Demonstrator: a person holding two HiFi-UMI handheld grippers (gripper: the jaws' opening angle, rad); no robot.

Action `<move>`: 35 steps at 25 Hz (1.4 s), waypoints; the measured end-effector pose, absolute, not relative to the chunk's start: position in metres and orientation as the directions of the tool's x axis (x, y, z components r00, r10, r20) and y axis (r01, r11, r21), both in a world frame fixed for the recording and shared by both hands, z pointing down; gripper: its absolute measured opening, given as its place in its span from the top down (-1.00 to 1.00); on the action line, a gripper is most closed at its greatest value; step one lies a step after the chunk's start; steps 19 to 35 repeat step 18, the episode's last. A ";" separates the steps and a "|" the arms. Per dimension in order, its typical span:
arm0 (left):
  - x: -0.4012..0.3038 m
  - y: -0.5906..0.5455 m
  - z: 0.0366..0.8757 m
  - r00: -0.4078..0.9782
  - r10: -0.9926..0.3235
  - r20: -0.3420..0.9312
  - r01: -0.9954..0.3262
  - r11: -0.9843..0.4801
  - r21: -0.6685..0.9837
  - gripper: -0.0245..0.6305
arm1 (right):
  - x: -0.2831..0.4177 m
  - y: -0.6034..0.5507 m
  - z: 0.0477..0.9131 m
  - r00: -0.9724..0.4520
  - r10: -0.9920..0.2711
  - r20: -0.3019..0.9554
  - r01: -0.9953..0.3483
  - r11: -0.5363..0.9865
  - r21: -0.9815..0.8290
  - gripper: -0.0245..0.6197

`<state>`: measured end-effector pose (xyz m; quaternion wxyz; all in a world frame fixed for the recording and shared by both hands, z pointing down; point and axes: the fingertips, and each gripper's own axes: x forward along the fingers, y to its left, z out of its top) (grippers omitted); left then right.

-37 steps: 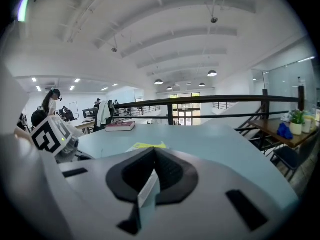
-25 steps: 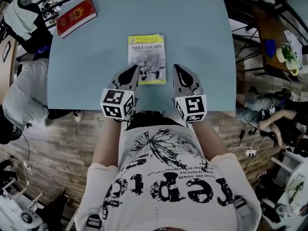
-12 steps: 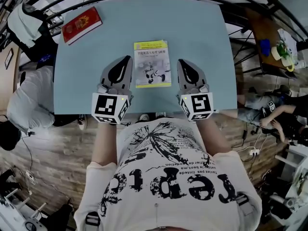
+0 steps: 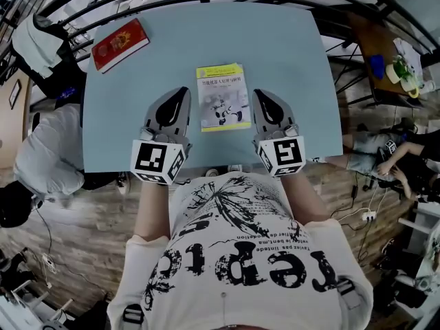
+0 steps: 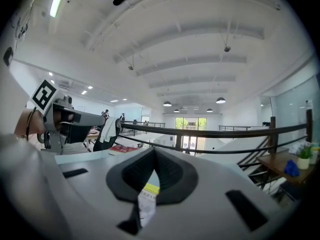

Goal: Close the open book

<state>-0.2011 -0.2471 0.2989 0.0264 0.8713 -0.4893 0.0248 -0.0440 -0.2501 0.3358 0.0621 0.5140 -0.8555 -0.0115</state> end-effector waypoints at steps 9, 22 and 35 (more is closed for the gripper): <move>-0.199 -0.244 0.304 0.556 -0.828 0.073 -0.831 -0.553 0.052 0.86 | -0.051 -0.247 0.335 -0.471 -0.878 0.083 -0.877 0.476 0.069 0.90; -0.190 -0.250 0.302 0.580 -0.813 0.057 -0.815 -0.577 0.059 0.86 | -0.045 -0.258 0.339 -0.451 -0.888 0.089 -0.887 0.457 0.064 0.90; -0.190 -0.250 0.302 0.580 -0.813 0.057 -0.815 -0.577 0.059 0.86 | -0.045 -0.258 0.339 -0.451 -0.888 0.089 -0.887 0.457 0.064 0.90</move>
